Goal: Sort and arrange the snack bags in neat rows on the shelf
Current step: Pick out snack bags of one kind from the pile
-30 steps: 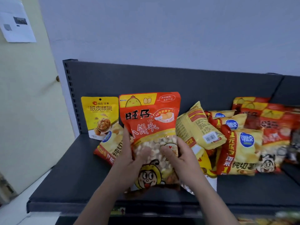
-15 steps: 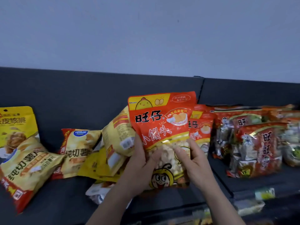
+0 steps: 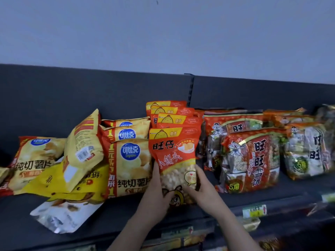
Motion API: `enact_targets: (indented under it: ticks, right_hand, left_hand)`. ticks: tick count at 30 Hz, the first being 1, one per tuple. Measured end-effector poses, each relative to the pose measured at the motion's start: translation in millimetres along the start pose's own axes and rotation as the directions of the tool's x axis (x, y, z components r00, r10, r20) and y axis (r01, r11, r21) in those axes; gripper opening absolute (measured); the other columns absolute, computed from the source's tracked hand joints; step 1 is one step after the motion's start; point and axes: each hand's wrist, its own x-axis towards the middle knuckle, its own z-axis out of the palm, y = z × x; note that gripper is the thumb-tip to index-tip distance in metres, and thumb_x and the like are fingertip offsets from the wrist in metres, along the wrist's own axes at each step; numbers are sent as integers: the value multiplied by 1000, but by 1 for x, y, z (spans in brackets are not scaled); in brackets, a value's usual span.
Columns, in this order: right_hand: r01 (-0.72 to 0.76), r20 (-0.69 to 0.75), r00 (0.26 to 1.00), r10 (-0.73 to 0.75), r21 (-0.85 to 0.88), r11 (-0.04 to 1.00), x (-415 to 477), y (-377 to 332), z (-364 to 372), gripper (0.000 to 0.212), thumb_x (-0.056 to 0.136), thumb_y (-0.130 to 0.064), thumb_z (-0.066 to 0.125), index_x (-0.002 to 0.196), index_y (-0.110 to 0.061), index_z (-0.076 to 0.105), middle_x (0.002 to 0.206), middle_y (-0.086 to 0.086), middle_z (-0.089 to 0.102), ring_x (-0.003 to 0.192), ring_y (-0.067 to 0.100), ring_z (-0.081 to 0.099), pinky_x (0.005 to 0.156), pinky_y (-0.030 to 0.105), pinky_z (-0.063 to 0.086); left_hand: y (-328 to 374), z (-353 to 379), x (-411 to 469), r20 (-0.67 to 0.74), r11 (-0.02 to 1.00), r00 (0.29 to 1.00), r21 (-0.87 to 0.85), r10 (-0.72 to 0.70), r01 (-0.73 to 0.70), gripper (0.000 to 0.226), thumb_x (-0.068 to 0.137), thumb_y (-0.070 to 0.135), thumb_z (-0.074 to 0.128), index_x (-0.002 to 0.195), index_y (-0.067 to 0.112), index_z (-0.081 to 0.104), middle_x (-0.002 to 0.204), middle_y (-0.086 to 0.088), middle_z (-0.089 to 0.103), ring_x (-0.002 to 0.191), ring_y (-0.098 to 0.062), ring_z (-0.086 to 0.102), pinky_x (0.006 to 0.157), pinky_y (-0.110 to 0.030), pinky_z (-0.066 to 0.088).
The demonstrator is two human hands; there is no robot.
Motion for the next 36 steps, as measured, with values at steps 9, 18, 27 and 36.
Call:
enact_targets:
  ticks: [9,18,27,36]
  right_hand:
    - [-8,-64,998,-1,-132,991,11,10,4,94,84,-22,74,150,-39,9,131,-17,46,120,4,46,91,21,43]
    - [1,-160,985,-57,-330,944,5,23,8,78,82,-44,72,145,-31,29,136,-11,45,127,10,43,100,30,43]
    - [76,-229,931,-284,-640,765,-16,-20,10,44,87,-42,65,124,-18,57,119,-3,57,109,16,52,90,29,48]
    - [381,-33,866,-499,-605,699,-7,-72,95,37,82,-32,73,115,-16,66,104,-4,66,95,15,61,81,28,52]
  left_hand:
    - [-13,19,3,-147,975,988,222,39,-5,117,92,14,61,124,58,-43,145,3,45,114,-13,56,79,-19,41]
    - [-11,19,-3,-169,920,985,380,-33,97,110,94,26,59,135,44,-41,125,-2,57,92,-15,63,68,-23,46]
    - [10,-24,-23,-308,820,936,571,171,38,54,92,35,61,142,25,43,124,8,59,106,-13,59,79,-23,48]
    - [-26,-89,-51,-477,732,859,651,188,201,34,73,27,83,102,14,72,83,1,70,73,-23,67,54,-31,52]
